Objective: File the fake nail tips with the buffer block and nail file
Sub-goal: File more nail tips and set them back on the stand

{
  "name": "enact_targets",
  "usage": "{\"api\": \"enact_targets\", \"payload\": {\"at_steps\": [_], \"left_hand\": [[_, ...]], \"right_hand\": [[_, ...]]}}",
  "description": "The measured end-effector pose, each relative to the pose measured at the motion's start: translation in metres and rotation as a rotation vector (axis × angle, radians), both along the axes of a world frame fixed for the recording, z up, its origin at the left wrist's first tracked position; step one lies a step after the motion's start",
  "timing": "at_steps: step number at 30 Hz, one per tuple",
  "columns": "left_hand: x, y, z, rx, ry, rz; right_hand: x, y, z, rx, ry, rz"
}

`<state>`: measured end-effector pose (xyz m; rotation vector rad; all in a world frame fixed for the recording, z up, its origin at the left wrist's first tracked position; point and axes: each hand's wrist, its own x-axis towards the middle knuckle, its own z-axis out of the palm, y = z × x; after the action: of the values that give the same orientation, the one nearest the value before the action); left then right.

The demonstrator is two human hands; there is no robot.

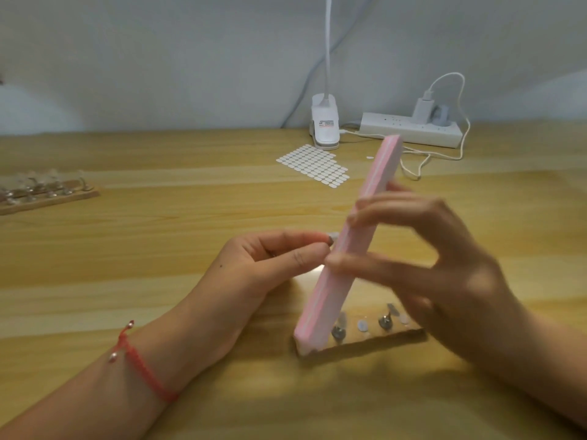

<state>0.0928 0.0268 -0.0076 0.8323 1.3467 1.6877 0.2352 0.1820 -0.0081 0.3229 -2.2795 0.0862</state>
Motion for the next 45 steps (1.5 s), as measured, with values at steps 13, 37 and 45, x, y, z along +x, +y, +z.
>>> {"api": "enact_targets", "payload": {"at_steps": [13, 37, 45], "left_hand": [[-0.001, 0.003, -0.001, -0.024, 0.050, 0.009], [0.001, 0.002, 0.001, -0.031, 0.085, -0.042], [0.000, 0.002, 0.000, -0.030, 0.059, -0.029]], "right_hand": [[-0.004, 0.012, 0.014, -0.006, 0.055, -0.102], [-0.004, -0.010, 0.005, -0.035, -0.023, 0.043], [-0.003, -0.015, 0.003, -0.041, -0.048, 0.064]]}}
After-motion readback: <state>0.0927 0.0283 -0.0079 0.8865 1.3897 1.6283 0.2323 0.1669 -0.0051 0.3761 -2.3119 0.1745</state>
